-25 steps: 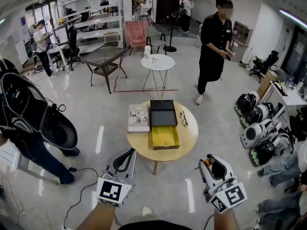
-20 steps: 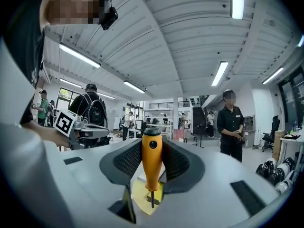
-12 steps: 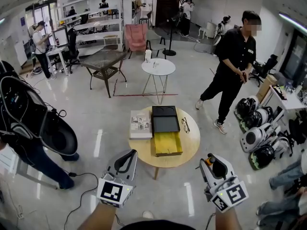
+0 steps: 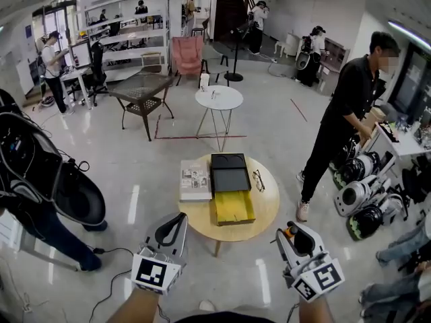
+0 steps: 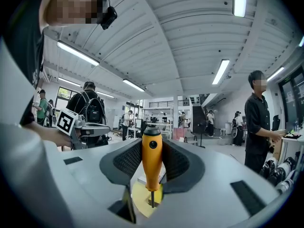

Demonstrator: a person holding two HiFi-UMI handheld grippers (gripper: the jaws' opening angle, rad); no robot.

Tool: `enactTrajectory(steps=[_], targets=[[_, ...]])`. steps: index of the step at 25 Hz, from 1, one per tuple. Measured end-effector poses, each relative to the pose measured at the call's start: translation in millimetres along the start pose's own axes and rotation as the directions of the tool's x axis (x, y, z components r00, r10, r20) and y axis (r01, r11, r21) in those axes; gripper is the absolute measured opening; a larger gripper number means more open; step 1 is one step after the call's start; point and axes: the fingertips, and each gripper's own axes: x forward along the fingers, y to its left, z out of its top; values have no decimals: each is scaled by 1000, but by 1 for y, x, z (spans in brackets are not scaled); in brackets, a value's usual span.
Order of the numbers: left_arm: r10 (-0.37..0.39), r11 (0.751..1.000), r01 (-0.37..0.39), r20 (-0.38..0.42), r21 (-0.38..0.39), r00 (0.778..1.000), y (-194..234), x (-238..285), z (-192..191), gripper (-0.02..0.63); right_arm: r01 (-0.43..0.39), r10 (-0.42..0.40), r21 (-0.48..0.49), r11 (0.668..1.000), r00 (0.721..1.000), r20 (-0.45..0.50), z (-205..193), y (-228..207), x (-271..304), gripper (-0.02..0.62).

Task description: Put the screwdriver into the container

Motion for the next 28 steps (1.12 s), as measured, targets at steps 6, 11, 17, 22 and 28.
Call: enactTrajectory(steps=[6, 11, 17, 22, 28], targets=[[-23, 1000, 23, -22, 3, 1000, -5, 6, -7, 18, 18, -18, 3, 1000, 1000, 7, 1, -4, -6, 137], [-29, 999, 30, -45, 16, 999, -20, 18, -4, 18, 23, -23, 41, 999, 1000, 7, -5, -23, -16, 137], [-7, 1000, 8, -76, 19, 997, -21, 34, -13, 18, -2, 1, 59, 998, 1000, 18, -11, -41, -1, 137], [7, 1000, -5, -85, 27, 996, -31, 62, -12, 18, -20, 18, 68, 998, 1000, 21, -11, -73, 6, 137], [16, 1000, -14, -101, 23, 995, -40, 90, -14, 18, -37, 36, 75, 996, 999, 15, -12, -104, 17, 137]])
